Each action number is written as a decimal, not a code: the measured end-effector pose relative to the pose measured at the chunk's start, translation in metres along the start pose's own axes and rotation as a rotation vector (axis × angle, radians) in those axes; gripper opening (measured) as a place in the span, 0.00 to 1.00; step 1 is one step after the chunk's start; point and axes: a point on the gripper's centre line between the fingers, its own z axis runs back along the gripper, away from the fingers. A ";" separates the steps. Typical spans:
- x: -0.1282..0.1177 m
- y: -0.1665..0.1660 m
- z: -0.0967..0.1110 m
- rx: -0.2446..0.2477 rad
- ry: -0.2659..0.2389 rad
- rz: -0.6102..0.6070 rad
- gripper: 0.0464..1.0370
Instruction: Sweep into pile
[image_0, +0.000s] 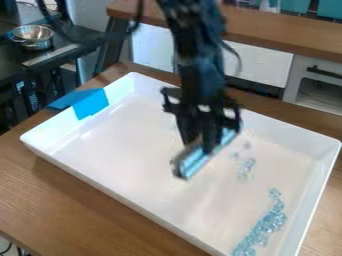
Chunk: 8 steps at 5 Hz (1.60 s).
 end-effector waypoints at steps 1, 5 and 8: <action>0.010 0.052 0.016 0.084 -0.048 0.039 0.30; 0.044 0.164 -0.037 0.185 -0.032 0.204 0.30; 0.043 0.123 -0.064 0.233 -0.038 0.138 0.30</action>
